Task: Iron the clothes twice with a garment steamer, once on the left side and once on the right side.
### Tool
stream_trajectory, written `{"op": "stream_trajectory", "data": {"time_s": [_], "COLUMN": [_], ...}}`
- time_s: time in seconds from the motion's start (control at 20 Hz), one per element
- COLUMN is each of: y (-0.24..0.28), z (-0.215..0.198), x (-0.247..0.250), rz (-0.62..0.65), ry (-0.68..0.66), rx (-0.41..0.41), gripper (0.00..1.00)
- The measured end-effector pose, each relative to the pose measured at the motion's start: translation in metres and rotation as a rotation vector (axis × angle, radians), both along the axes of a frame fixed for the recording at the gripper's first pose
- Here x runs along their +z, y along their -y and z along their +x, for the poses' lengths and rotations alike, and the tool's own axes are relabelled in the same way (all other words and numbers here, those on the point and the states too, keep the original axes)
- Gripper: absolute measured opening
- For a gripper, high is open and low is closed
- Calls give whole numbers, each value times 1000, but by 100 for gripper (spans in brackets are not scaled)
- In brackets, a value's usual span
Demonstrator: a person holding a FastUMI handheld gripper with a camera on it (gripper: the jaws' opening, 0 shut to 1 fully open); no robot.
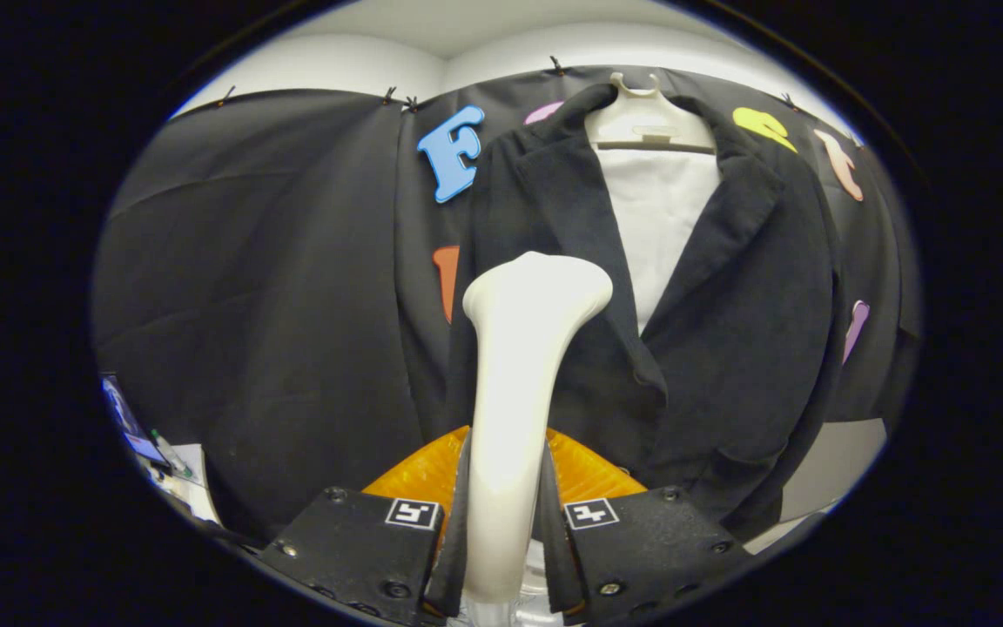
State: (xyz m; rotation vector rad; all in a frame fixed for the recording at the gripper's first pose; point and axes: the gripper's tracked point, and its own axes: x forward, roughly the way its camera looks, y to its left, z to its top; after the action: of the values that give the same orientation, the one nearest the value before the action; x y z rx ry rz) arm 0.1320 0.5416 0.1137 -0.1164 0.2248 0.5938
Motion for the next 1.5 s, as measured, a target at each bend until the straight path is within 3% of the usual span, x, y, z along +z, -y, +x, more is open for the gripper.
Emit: {"op": "stream_trajectory", "data": {"time_s": [1.5], "y": [57], "z": [-11], "x": [-207], "rz": [-160], "ry": [-355], "rx": [-61], "gripper": [39]}}
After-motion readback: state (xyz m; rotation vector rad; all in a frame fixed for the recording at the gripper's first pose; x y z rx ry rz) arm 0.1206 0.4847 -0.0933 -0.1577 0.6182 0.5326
